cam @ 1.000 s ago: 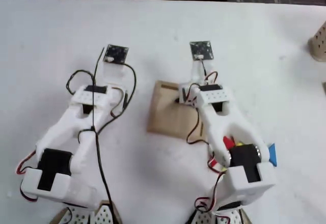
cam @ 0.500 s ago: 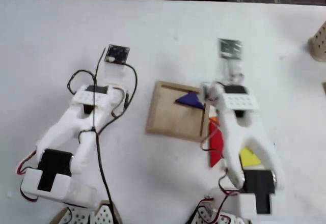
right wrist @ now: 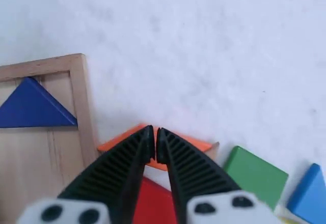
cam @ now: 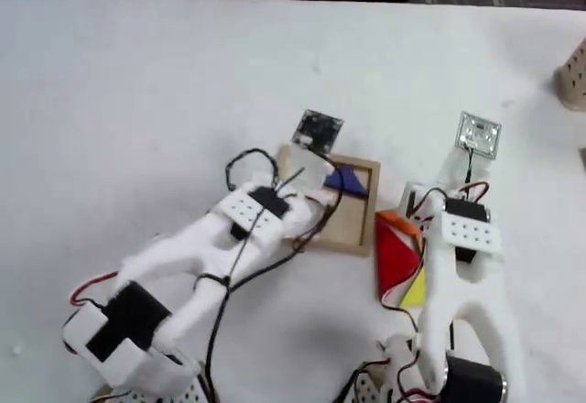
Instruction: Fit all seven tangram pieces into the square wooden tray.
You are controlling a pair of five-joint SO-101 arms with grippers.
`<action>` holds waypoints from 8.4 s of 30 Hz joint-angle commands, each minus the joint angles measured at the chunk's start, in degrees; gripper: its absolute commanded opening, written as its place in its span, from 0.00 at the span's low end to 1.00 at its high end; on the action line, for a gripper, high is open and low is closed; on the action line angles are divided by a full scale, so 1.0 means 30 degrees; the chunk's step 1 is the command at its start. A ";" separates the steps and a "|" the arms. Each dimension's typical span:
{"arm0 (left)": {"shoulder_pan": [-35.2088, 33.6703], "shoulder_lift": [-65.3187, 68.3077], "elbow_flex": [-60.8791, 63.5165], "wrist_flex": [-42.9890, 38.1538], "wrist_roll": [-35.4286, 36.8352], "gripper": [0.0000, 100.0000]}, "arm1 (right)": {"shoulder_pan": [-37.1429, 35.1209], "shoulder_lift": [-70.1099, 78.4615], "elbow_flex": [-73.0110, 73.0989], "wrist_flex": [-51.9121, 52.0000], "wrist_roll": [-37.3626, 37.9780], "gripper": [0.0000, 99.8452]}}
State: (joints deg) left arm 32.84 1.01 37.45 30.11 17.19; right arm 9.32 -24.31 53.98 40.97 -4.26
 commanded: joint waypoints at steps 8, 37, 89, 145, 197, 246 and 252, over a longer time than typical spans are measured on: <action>-0.0894 0.4821 -0.5187 0.2139 0.1055 0.03 | -0.1040 -0.0777 -0.0088 0.0044 0.0469 0.02; -0.4645 0.0718 -0.1524 0.3868 0.1026 0.02 | -0.9158 -0.1304 0.0908 0.0249 -0.2813 0.13; -0.4674 -0.0425 -0.0352 0.2374 0.0879 0.02 | -0.8777 0.3004 -0.0322 0.2095 0.8029 0.02; -0.4440 -0.4440 0.3604 -0.0469 0.0879 0.02 | -0.5465 0.2388 0.0117 0.2095 0.1758 0.02; -0.1890 0.3150 -0.3253 0.2286 0.1055 0.02 | -0.3678 0.0659 -0.1846 0.5114 0.1377 0.02; -0.0864 1.0564 -1.3216 0.7443 0.3634 0.02 | -0.3121 0.0659 -0.1846 0.5055 0.1465 0.02; 0.0249 1.0564 -1.3363 0.6769 0.3722 0.02 | -0.3121 0.0659 -0.1846 0.5055 0.1465 0.02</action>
State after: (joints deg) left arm 29.67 31.96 -0.44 52.44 27.56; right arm -0.62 -19.82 50.46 56.09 -0.22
